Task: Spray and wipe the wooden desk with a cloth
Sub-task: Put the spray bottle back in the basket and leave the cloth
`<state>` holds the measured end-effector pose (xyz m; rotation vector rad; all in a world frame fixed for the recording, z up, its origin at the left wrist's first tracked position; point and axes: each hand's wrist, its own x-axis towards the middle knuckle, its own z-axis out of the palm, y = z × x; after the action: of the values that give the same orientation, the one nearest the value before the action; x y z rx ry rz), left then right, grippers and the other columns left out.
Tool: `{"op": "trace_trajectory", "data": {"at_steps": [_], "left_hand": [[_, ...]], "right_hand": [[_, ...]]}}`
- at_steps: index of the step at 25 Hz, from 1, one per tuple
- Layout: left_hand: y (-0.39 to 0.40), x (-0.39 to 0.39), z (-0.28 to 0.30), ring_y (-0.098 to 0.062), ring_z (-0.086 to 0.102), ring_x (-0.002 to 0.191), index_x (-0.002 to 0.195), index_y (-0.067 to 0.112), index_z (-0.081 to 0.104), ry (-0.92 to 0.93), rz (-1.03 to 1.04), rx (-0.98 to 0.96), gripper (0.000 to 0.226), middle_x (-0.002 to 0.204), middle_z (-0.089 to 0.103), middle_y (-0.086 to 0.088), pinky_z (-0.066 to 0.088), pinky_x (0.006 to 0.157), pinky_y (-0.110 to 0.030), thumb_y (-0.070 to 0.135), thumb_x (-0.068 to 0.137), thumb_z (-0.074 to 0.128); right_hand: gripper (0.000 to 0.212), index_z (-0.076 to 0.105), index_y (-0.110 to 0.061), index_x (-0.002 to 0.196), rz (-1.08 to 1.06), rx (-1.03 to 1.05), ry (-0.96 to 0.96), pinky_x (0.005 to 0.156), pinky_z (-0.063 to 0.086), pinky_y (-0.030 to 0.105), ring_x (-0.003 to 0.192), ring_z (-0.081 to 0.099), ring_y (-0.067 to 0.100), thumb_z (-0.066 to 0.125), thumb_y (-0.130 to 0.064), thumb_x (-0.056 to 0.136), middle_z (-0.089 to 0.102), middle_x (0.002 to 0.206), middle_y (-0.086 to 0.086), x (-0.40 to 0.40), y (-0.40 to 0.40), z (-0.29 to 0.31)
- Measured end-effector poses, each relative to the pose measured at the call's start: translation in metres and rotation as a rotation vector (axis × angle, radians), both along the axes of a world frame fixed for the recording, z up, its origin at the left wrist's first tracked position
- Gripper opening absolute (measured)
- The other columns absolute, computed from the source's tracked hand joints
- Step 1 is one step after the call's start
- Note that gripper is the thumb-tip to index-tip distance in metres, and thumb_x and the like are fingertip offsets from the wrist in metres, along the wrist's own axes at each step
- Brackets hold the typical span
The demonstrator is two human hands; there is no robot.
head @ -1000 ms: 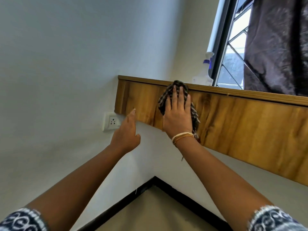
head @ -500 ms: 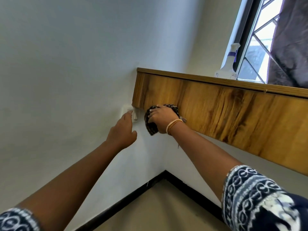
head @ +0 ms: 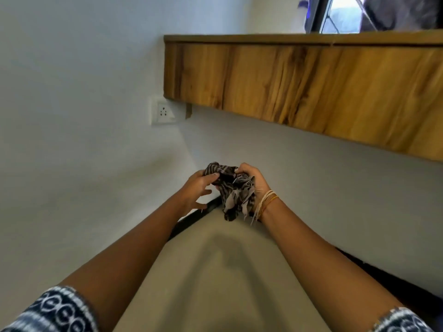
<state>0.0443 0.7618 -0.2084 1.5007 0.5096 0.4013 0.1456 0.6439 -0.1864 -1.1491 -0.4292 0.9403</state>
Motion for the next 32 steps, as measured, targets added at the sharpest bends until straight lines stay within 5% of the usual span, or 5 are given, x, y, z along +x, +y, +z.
{"op": "trace_trajectory", "data": {"at_steps": [10, 17, 23, 28, 32], "left_hand": [[-0.038, 0.051, -0.073, -0.024, 0.06, 0.112, 0.131, 0.009, 0.055, -0.073, 0.179, -0.49, 0.043, 0.117, 0.066, -0.006, 0.048, 0.096, -0.04, 0.023, 0.091, 0.065], [-0.069, 0.029, -0.061, -0.025, 0.066, 0.1, 0.098, 0.017, 0.057, -0.024, 0.456, -0.514, 0.001, 0.108, 0.067, -0.012, 0.056, 0.087, -0.039, 0.017, 0.097, 0.057], [-0.102, -0.047, 0.075, -0.023, 0.064, 0.101, 0.117, 0.016, 0.053, 0.118, 0.568, -0.431, 0.016, 0.109, 0.065, -0.008, 0.057, 0.079, -0.037, 0.014, 0.101, 0.05], [-0.118, -0.082, 0.24, -0.027, 0.059, 0.109, 0.112, 0.017, 0.049, 0.222, 0.571, -0.312, 0.011, 0.117, 0.06, -0.012, 0.053, 0.094, -0.045, 0.016, 0.103, 0.043], [-0.131, -0.103, 0.35, -0.029, 0.057, 0.106, 0.122, 0.01, 0.045, 0.282, 0.532, -0.36, 0.026, 0.12, 0.055, -0.016, 0.053, 0.083, -0.041, 0.0, 0.1, 0.035]], "right_hand": [[0.061, 0.069, 0.003, 0.074, 0.017, -0.244, 0.212, 0.039, 0.049, 0.019, 0.039, 0.062, 0.013, 0.023, -0.02, 0.108, 0.062, 0.051, 0.01, 0.056, -0.027, -0.069], [0.043, 0.07, 0.001, 0.082, 0.015, -0.319, 0.211, 0.063, 0.055, 0.025, 0.064, 0.067, 0.024, 0.037, -0.019, 0.102, 0.071, 0.076, 0.012, 0.03, -0.038, -0.086], [0.065, 0.073, -0.006, 0.054, 0.112, -0.296, 0.447, 0.044, 0.051, 0.018, 0.049, 0.067, 0.02, 0.031, -0.023, 0.101, 0.07, 0.06, 0.009, -0.05, -0.089, 0.057], [0.06, 0.059, -0.001, 0.132, 0.112, -0.271, 0.559, 0.103, 0.046, 0.046, 0.11, 0.061, 0.038, 0.037, -0.044, 0.097, 0.062, 0.128, 0.022, -0.099, -0.104, 0.209], [0.059, 0.062, -0.001, 0.127, 0.063, -0.303, 0.498, 0.096, 0.048, 0.043, 0.106, 0.061, 0.037, 0.041, -0.045, 0.094, 0.063, 0.126, 0.023, -0.114, -0.116, 0.319]]}}
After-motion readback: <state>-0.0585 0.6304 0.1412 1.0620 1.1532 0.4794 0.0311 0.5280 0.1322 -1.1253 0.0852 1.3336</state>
